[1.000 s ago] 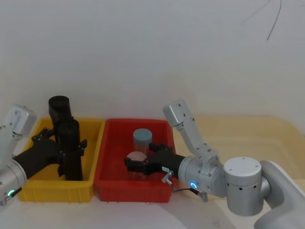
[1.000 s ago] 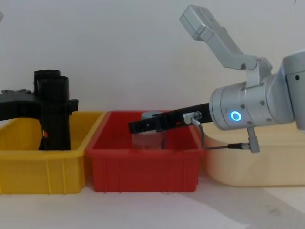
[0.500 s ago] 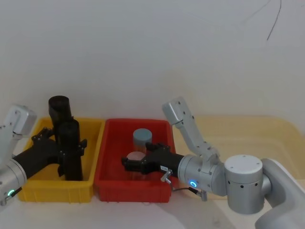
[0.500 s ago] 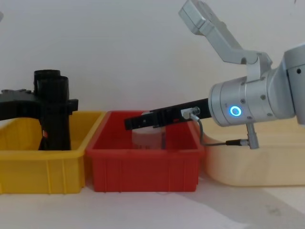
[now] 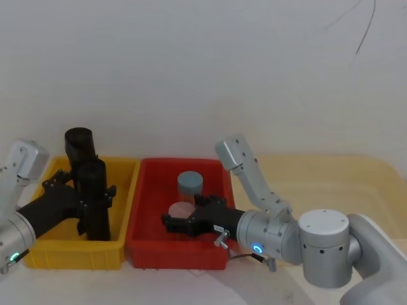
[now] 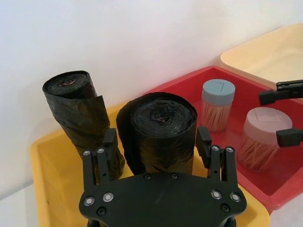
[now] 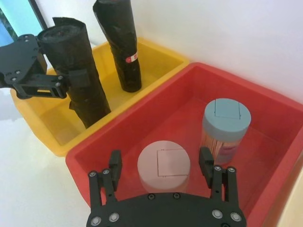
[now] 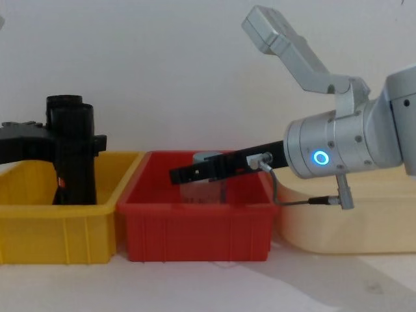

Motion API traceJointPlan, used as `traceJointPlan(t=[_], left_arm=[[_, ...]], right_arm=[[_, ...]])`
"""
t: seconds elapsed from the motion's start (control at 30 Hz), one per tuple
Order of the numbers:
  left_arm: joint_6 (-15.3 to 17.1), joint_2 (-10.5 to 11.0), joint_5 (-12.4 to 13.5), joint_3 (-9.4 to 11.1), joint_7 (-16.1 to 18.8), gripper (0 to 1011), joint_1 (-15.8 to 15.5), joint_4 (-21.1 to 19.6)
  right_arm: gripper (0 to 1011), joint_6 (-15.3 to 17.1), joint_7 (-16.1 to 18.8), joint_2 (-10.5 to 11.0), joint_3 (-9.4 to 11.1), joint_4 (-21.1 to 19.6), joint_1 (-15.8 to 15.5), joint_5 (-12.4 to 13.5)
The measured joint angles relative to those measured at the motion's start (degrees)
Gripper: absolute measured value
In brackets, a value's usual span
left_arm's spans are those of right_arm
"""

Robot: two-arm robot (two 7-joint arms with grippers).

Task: Pick up the garbage bag with the one hand and transfer it to the other hand.

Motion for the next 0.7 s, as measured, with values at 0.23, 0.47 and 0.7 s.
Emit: traceJointPlan(t=[0.23, 0.47, 0.7], left_arm=[[0.0, 0.0, 0.0, 0.0, 0.0, 1001, 0.0, 0.0], [0.0, 0.0, 0.0, 0.0, 0.0, 979, 0.0, 0.0], [0.0, 0.0, 0.0, 0.0, 0.0, 840, 0.0, 0.0]], right_arm=[[1001, -0.4, -0.1, 0.0, -0.3, 0.3, -0.2, -0.1], [983, -1.0, -0.2, 0.0, -0.5, 0.5, -0.3, -0.4], [831, -1.2, -0.2, -0.1, -0.5, 0.7, -0.4, -0.6]])
